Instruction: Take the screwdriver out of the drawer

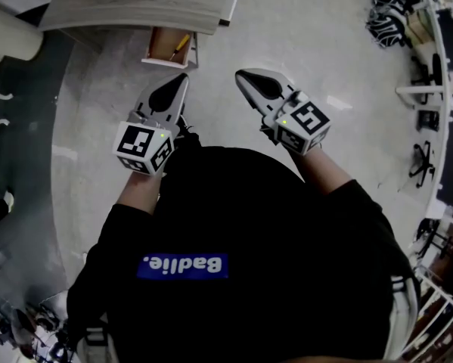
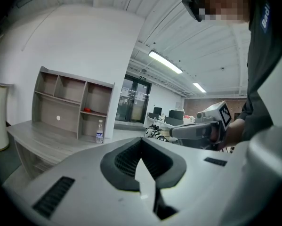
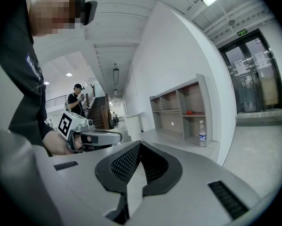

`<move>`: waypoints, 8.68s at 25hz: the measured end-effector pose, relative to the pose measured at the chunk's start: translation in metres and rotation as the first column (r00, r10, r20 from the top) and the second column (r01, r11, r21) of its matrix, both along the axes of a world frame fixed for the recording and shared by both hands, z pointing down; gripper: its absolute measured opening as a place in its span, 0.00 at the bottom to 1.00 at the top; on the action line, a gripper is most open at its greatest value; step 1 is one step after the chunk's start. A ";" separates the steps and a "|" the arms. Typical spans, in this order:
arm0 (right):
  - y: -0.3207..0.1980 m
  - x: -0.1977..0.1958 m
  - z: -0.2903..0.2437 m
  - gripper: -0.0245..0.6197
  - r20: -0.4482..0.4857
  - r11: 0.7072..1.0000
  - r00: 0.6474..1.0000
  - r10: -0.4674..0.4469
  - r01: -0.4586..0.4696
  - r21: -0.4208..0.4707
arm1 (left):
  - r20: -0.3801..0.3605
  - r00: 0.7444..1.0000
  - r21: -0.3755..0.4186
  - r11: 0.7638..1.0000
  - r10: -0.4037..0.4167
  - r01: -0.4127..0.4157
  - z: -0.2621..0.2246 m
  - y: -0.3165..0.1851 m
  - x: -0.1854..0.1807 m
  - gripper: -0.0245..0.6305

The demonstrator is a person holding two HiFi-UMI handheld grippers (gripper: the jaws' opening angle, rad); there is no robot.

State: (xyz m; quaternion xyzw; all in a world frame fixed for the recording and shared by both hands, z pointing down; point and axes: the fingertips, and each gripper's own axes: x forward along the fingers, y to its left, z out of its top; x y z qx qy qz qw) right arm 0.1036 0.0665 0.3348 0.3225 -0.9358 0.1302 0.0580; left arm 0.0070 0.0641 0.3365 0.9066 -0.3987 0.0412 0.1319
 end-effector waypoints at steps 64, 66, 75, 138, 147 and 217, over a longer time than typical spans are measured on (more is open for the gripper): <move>-0.247 -0.087 0.083 0.09 0.003 0.979 1.000 0.004 -0.003 -0.203 | 0.369 0.925 -0.247 0.969 0.092 0.002 0.257 -0.240 -0.106 0.06; -0.244 -0.085 0.090 0.09 -0.004 0.976 1.000 0.006 -0.007 -0.217 | 0.388 0.915 -0.267 0.964 0.108 -0.001 0.278 -0.241 -0.107 0.07; -0.232 -0.069 0.118 0.09 -0.054 0.962 0.998 0.027 -0.041 -0.271 | 0.478 0.856 -0.343 0.939 0.197 -0.025 0.373 -0.247 -0.111 0.12; -0.203 -0.013 0.091 0.09 -0.097 0.951 0.976 0.197 -0.214 -0.222 | 0.750 0.476 -0.491 0.869 0.459 -0.063 0.446 -0.238 -0.145 0.16; -0.199 -0.015 0.045 0.09 -0.070 0.964 0.973 0.220 -0.228 -0.139 | 0.721 0.566 -0.422 0.901 0.400 -0.100 0.365 -0.221 -0.130 0.16; -0.200 -0.083 0.016 0.09 -0.031 0.998 0.998 -0.050 0.049 -0.051 | 0.181 0.975 -0.114 0.987 0.132 -0.113 0.011 -0.204 -0.058 0.15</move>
